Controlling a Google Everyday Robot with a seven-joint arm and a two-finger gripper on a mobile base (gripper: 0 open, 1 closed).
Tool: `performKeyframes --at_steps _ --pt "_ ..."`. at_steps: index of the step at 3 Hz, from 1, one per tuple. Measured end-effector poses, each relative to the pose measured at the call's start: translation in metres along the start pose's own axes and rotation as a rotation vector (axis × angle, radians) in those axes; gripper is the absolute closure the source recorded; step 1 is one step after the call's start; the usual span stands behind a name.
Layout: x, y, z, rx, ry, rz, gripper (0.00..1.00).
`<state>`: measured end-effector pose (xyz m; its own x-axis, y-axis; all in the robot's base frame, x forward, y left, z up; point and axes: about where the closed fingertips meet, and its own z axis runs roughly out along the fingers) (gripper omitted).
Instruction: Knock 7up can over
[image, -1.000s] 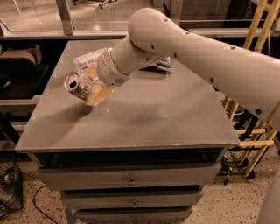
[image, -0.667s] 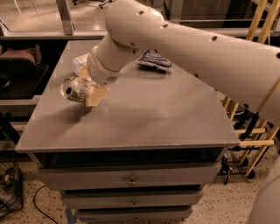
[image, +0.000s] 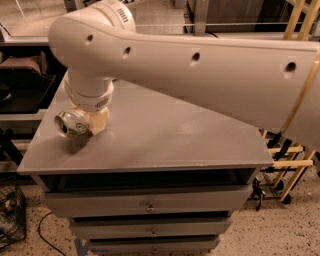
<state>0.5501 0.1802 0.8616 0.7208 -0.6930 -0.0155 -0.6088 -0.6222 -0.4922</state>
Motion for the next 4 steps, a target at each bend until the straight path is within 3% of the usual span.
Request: performKeyframes --at_steps 1,2,4 --pt "-0.001 0.011 0.009 -0.057 0.144 -0.17 1.0" --pt "0.014 0.005 0.006 -0.043 0.2 -0.2 0.82" --pt "0.013 0.006 0.004 -0.041 0.202 -0.201 0.35"
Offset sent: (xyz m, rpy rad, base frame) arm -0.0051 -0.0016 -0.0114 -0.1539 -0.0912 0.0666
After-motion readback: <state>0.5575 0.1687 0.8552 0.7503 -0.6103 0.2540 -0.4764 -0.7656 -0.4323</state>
